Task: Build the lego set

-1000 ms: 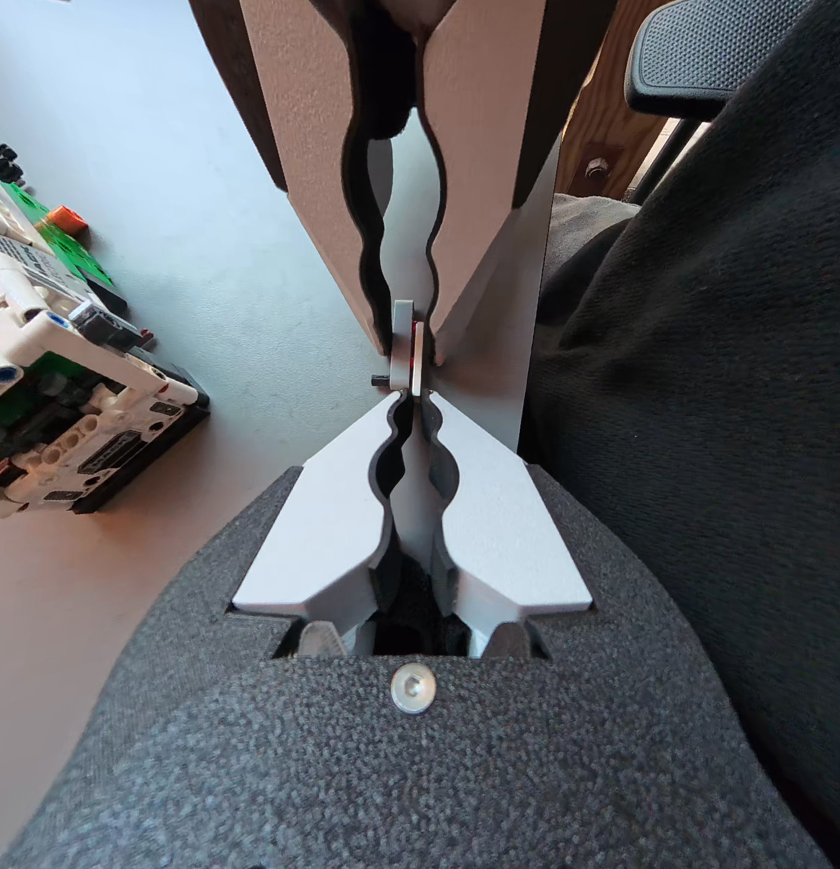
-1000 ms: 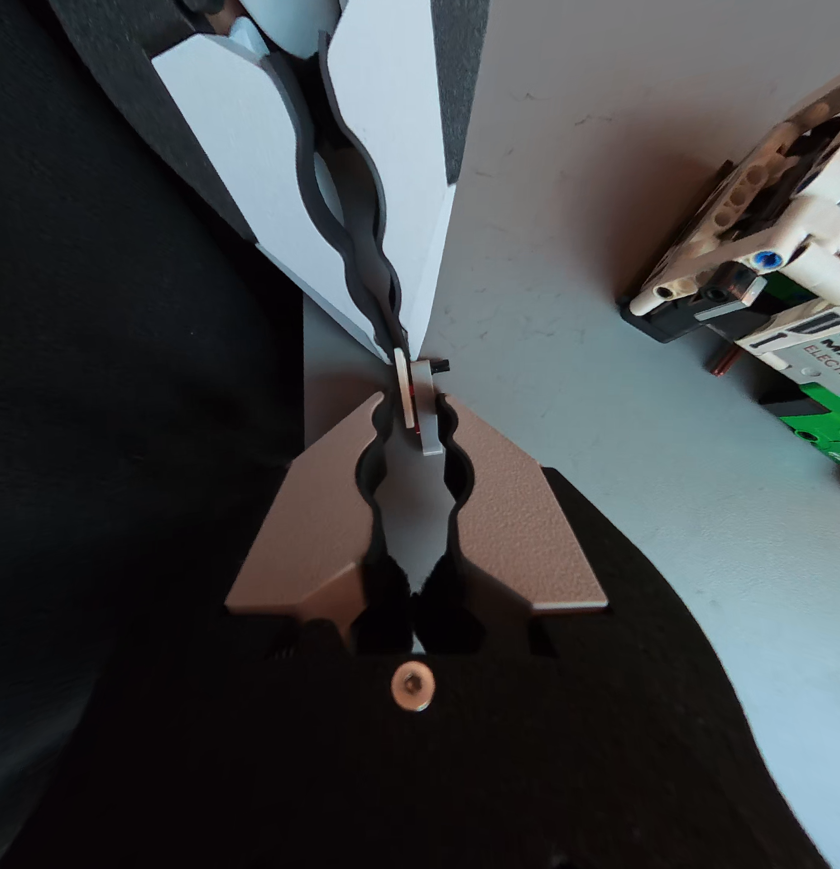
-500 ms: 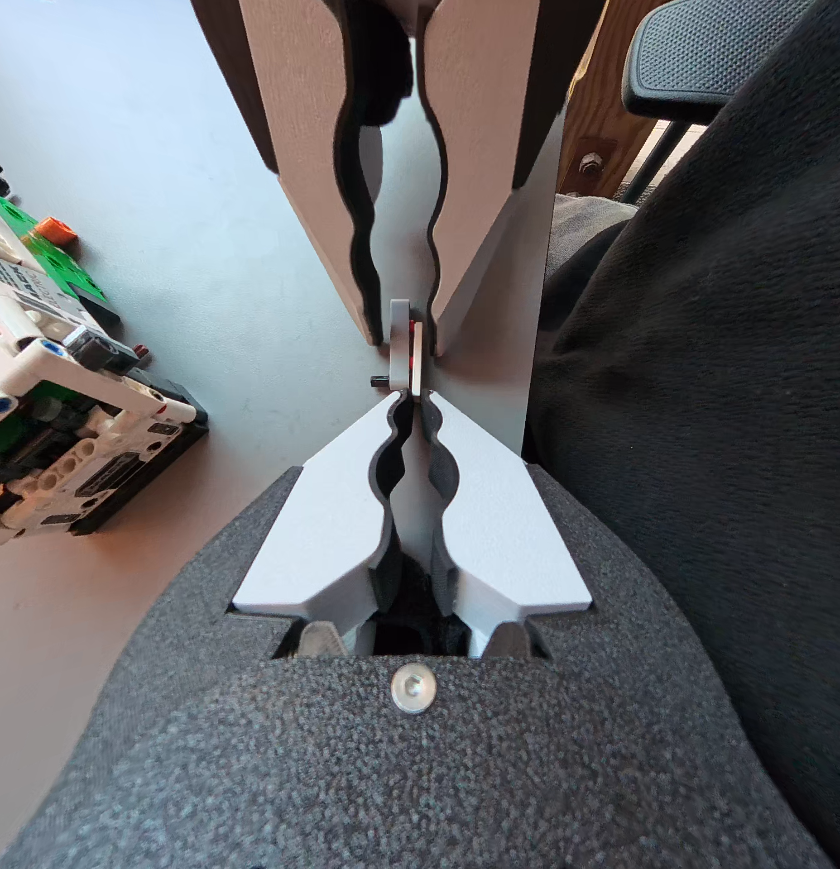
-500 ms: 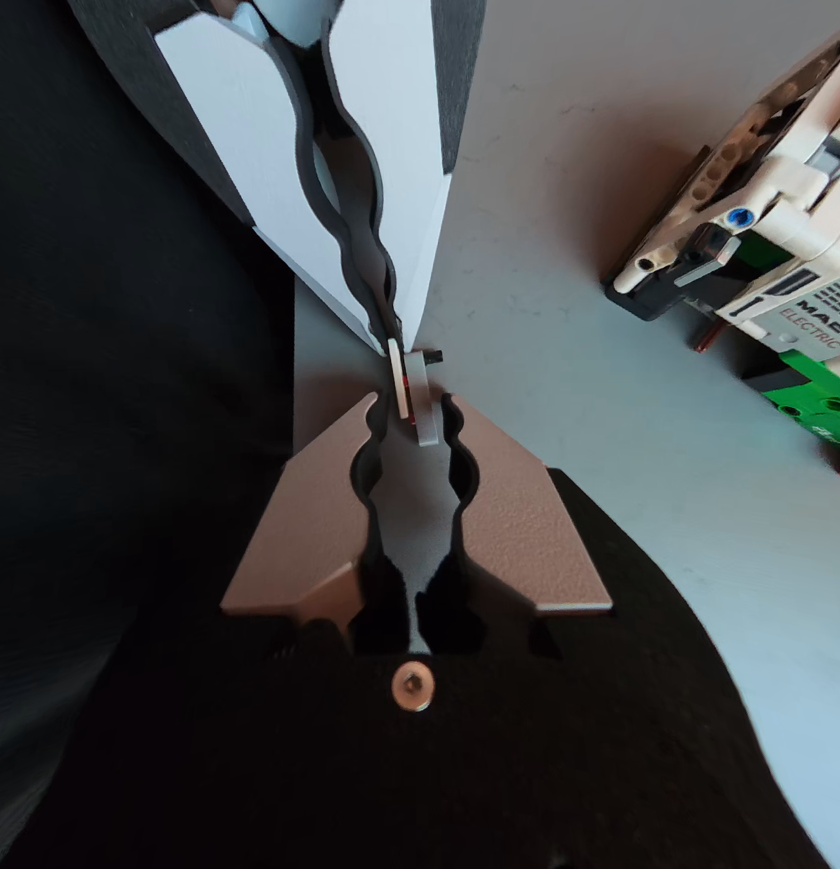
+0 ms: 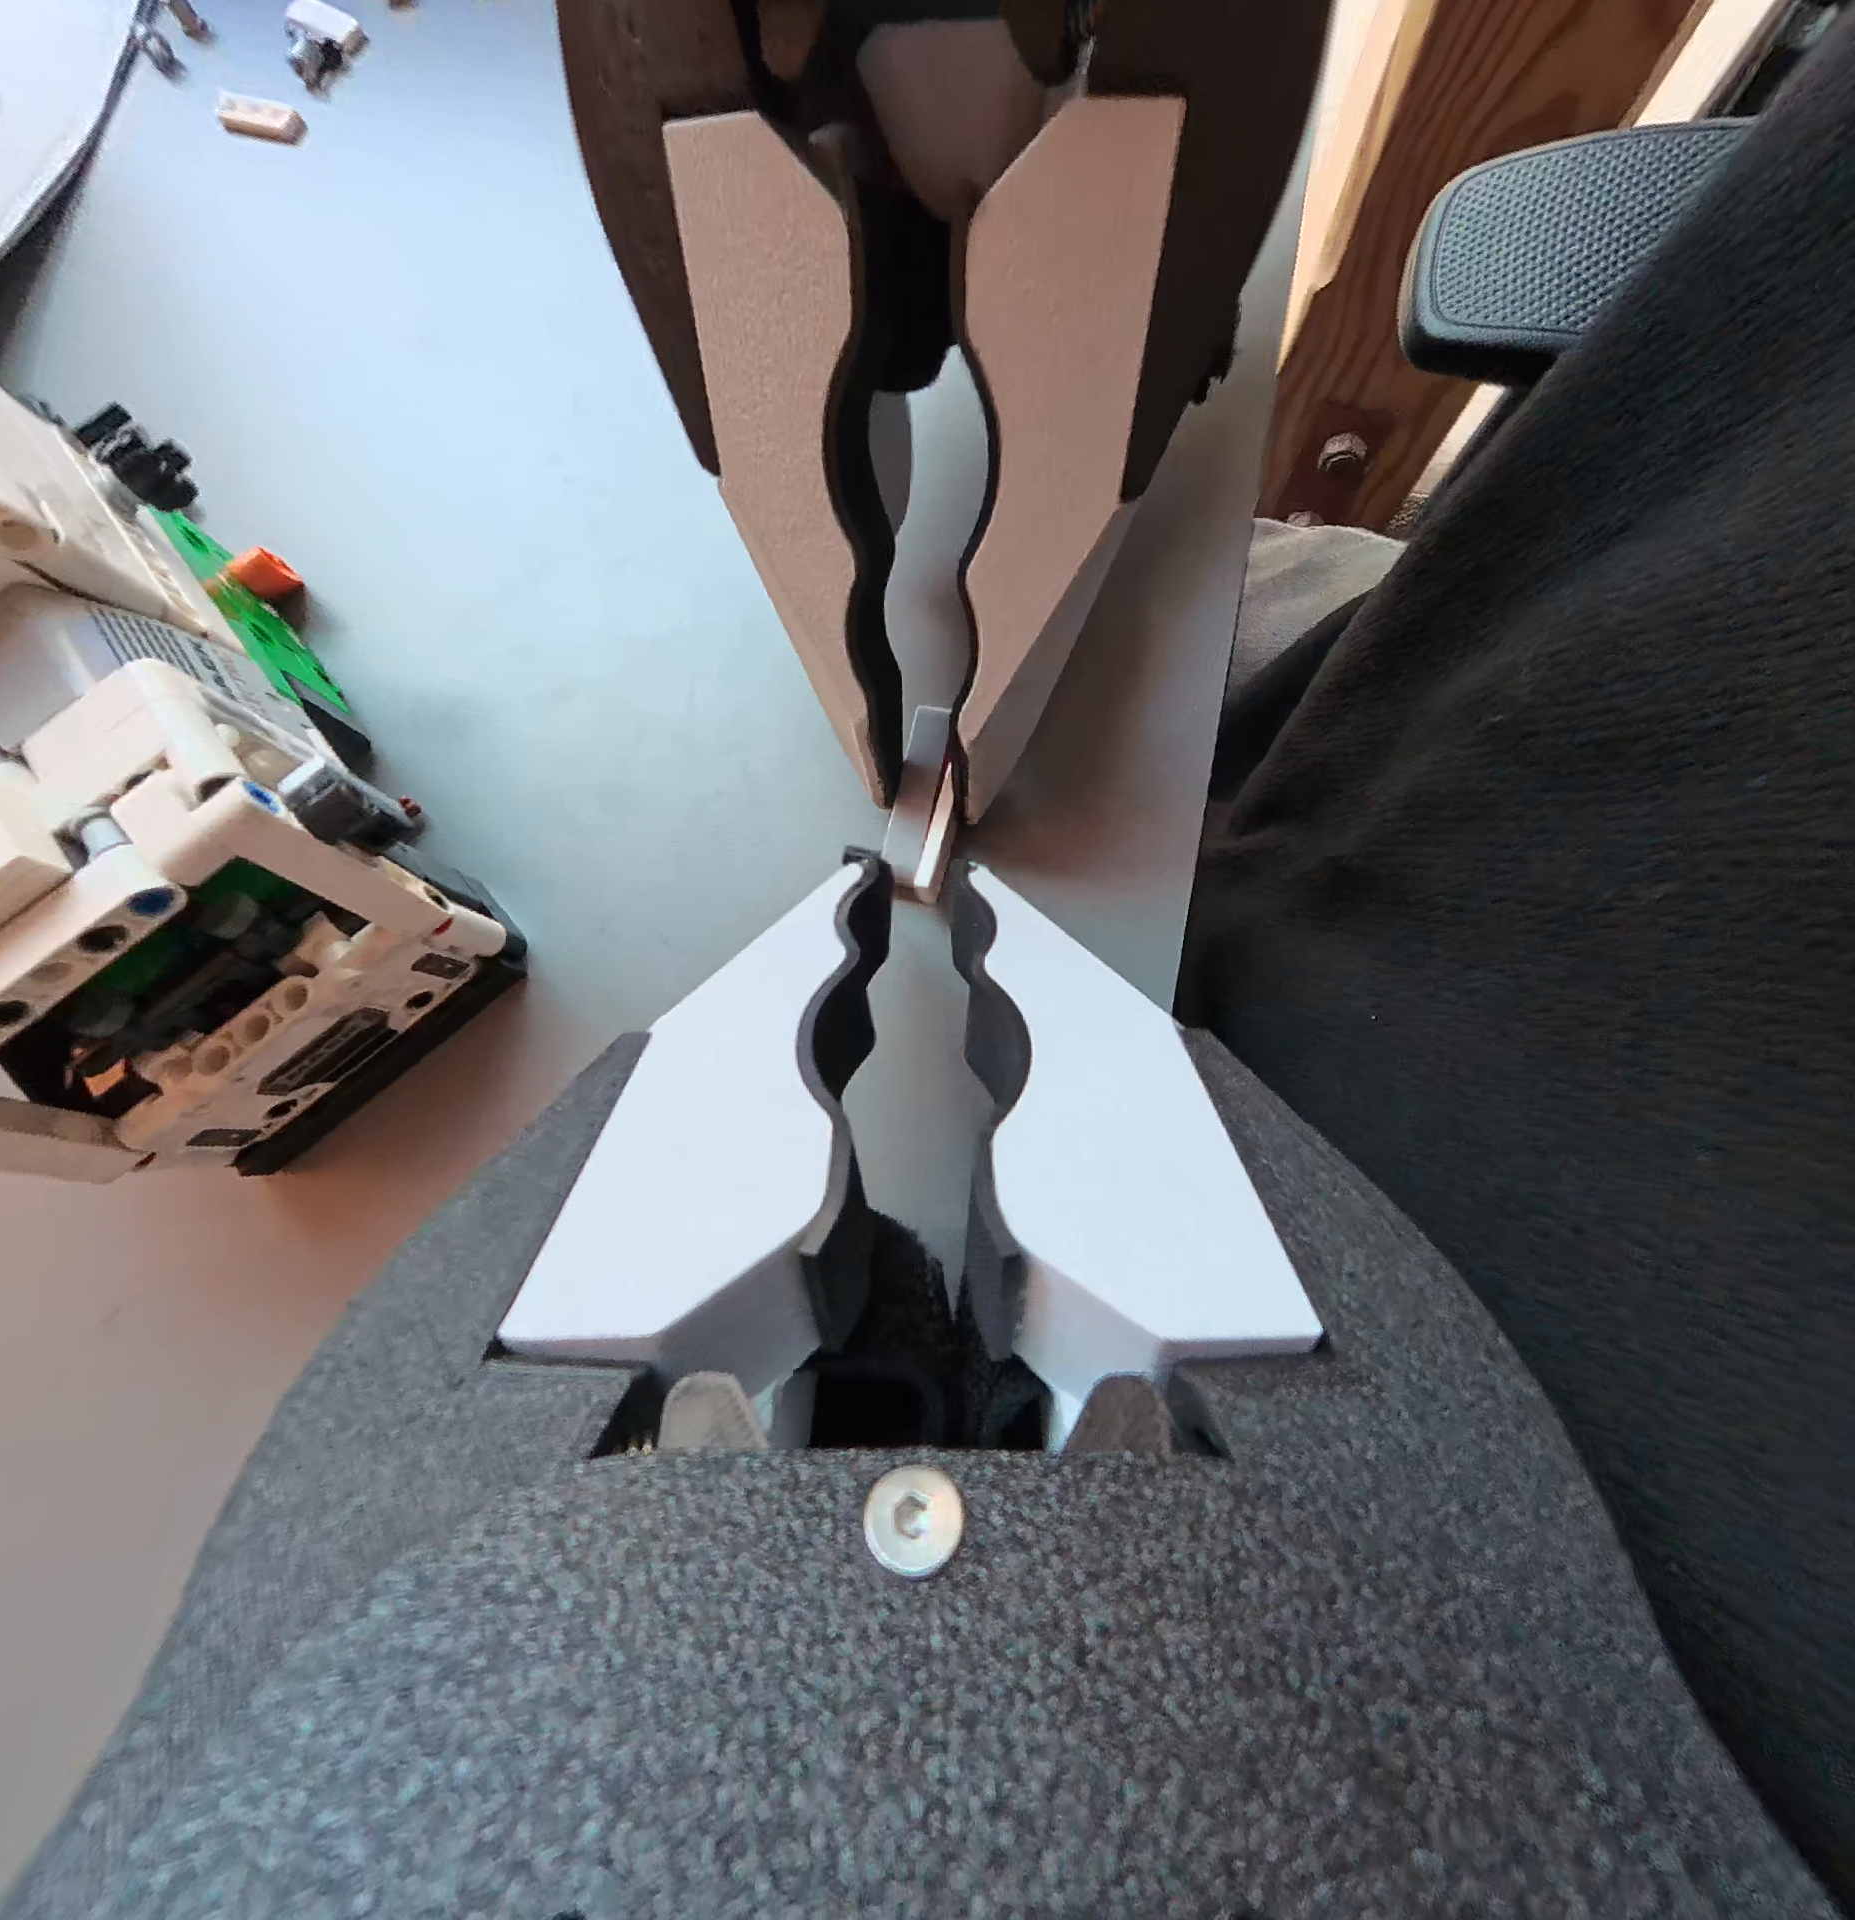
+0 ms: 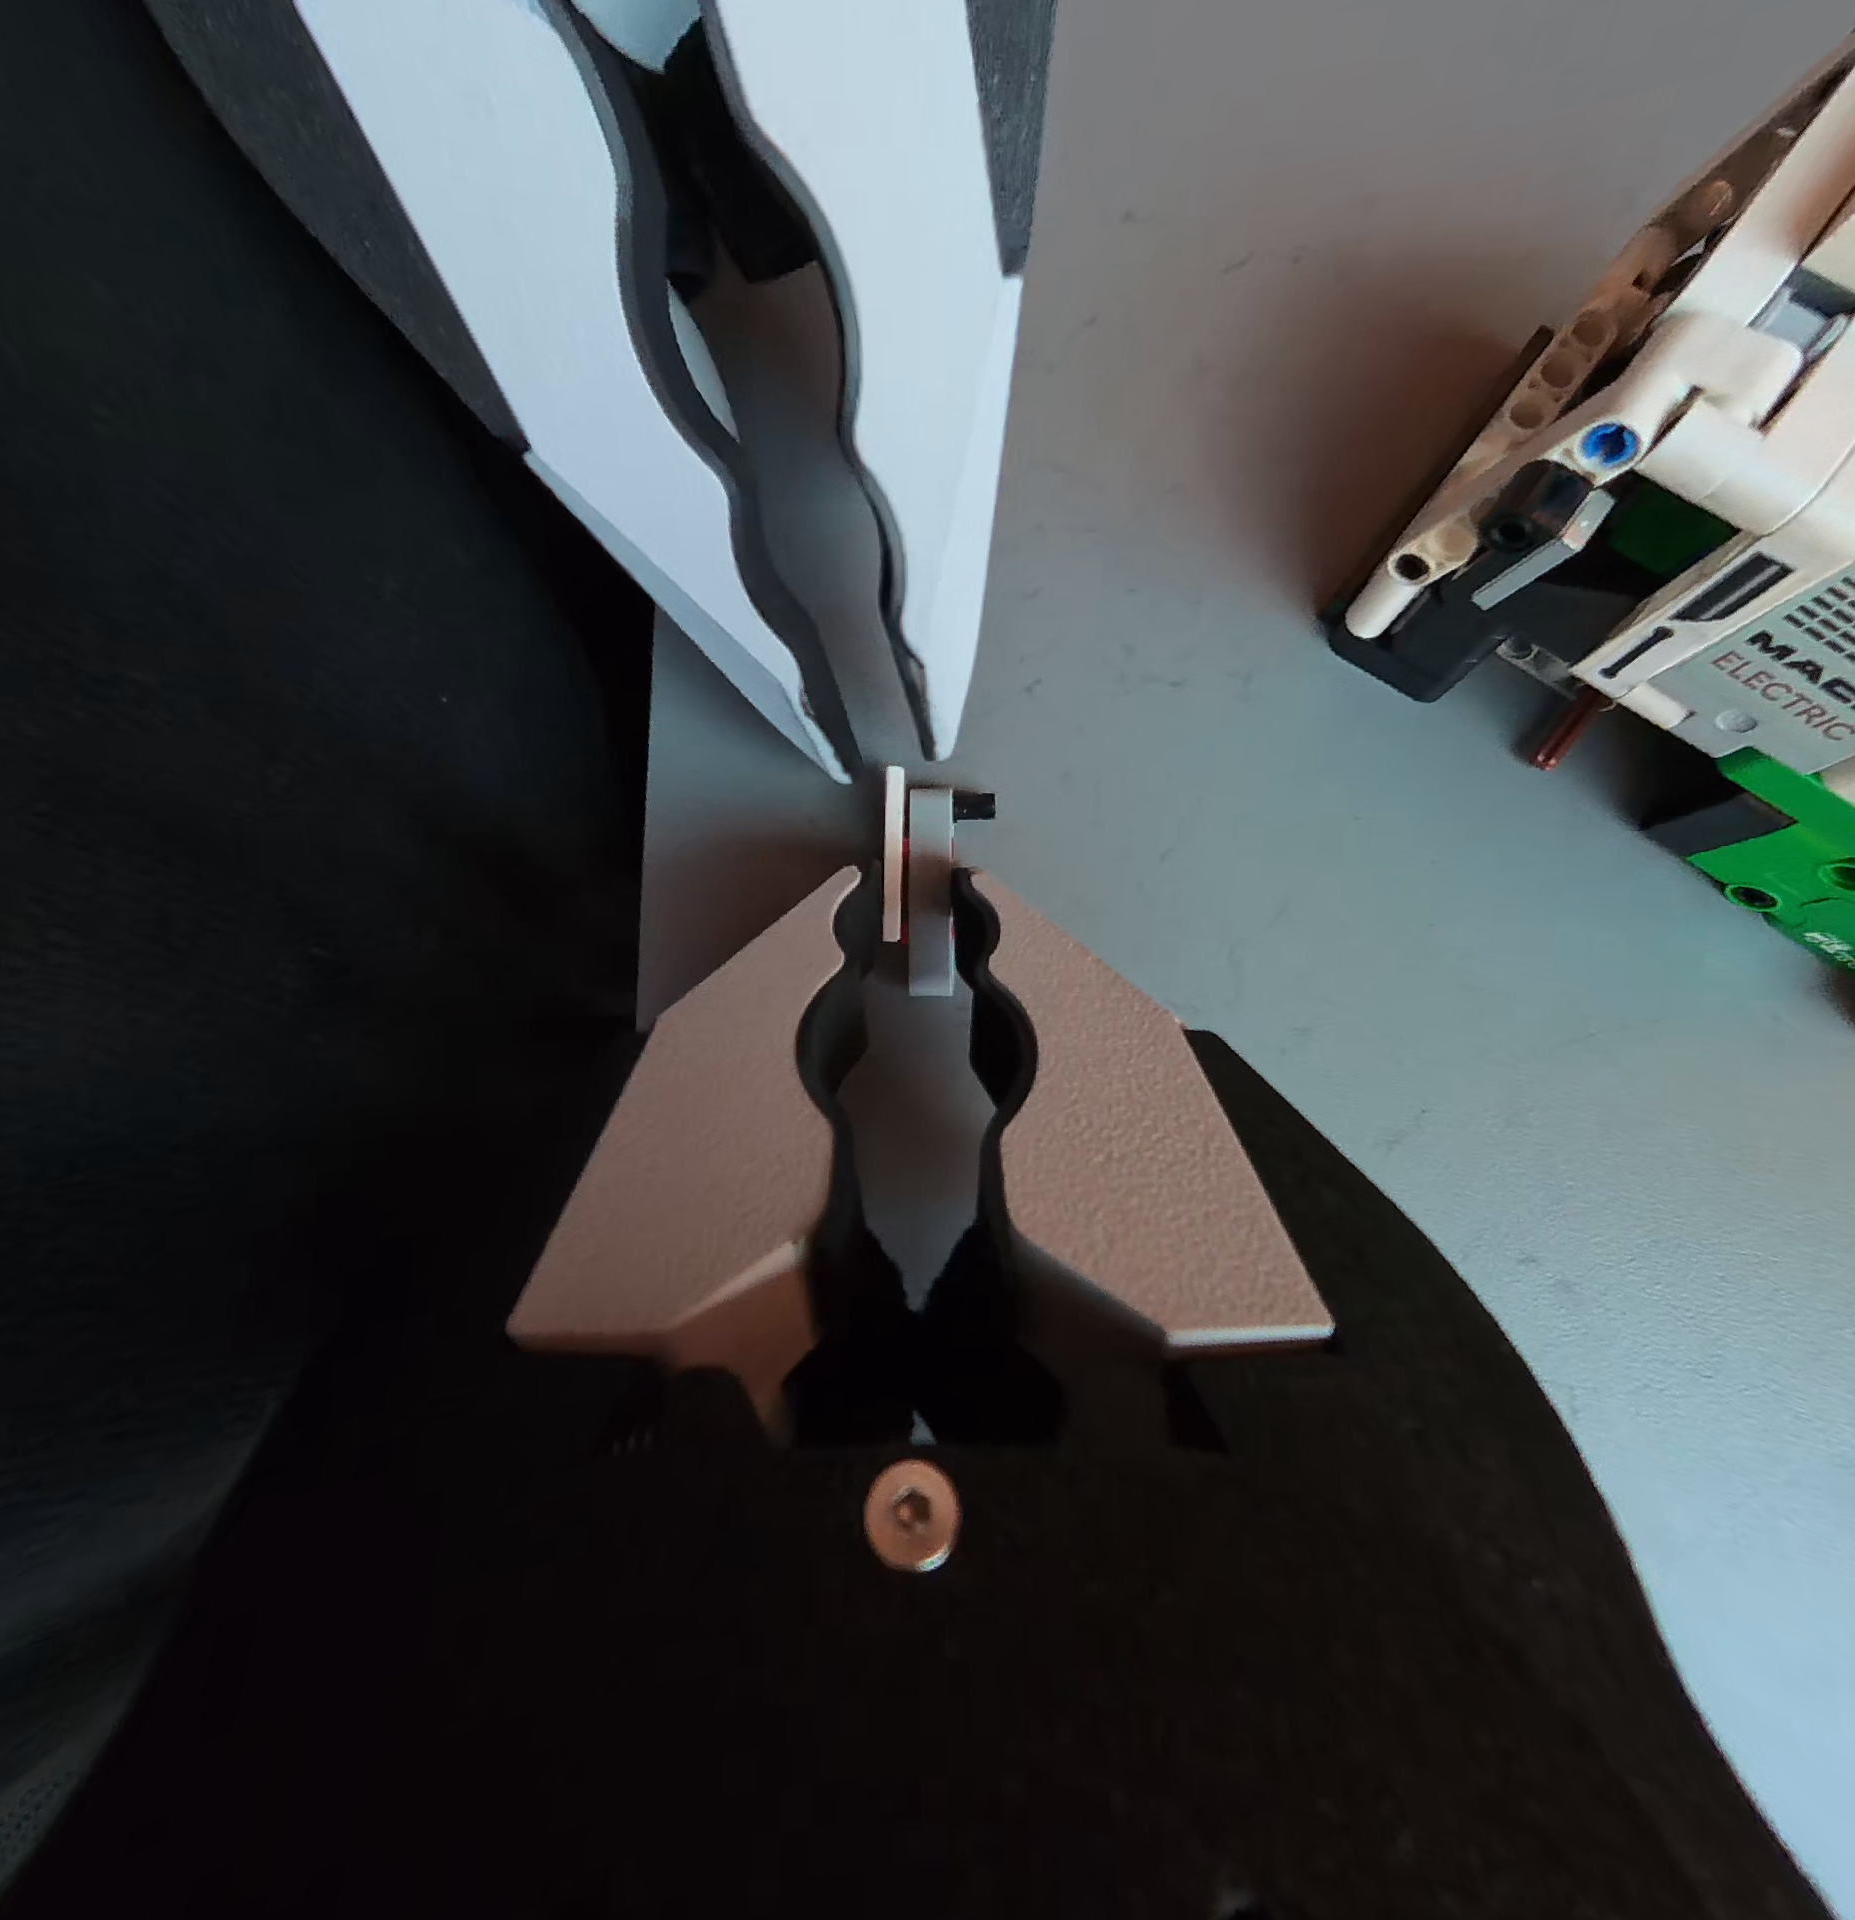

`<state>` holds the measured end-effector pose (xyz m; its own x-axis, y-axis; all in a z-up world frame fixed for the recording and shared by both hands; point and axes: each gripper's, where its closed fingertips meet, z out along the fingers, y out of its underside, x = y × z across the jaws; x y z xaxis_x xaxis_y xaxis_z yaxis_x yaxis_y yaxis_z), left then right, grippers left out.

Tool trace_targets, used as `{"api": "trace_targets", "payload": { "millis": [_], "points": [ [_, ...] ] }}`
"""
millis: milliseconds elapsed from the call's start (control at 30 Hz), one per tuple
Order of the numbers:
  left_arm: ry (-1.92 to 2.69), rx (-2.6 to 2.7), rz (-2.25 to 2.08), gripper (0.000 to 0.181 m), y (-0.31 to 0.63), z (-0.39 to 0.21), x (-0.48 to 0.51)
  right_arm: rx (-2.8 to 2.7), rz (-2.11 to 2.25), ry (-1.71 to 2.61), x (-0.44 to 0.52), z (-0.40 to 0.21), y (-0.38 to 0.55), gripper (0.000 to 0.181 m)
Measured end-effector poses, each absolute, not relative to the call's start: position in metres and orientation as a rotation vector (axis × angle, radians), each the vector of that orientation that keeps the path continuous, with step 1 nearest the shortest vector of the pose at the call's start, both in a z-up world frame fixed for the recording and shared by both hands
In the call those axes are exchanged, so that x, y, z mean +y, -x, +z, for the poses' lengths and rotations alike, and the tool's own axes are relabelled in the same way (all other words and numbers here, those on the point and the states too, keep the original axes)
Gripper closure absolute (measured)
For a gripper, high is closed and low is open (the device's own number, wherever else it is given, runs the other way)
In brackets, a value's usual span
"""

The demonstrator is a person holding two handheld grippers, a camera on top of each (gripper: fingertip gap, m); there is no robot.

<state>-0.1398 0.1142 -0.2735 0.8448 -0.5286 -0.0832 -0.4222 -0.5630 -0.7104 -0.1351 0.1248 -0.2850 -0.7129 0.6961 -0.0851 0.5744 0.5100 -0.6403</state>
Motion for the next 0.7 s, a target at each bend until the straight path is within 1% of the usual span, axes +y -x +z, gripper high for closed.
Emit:
{"api": "trace_targets", "payload": {
  "millis": [100, 233, 500, 600, 700],
  "points": [
    [2.209, 0.714, -0.173, 0.176, 0.134, -0.269, 0.116, -2.573, 0.979, 1.089, 0.125, -0.285, 0.135, 0.169],
    [2.236, 0.762, -0.136, 0.181, 0.134, -0.279, 0.116, -2.574, 0.978, 1.082, 0.125, -0.285, 0.135, 0.169],
    [2.232, 0.757, -0.144, 0.181, 0.130, -0.279, 0.119, -2.571, 0.976, 1.081, 0.125, -0.285, 0.135, 0.169],
    [2.225, 0.727, -0.114, 0.178, 0.136, -0.276, 0.122, -2.568, 0.978, 1.082, 0.125, -0.285, 0.135, 0.169],
    [2.224, 0.702, -0.126, 0.169, 0.140, -0.274, 0.123, -2.568, 0.983, 1.081, 0.125, -0.285, 0.135, 0.169]
  ]
}}
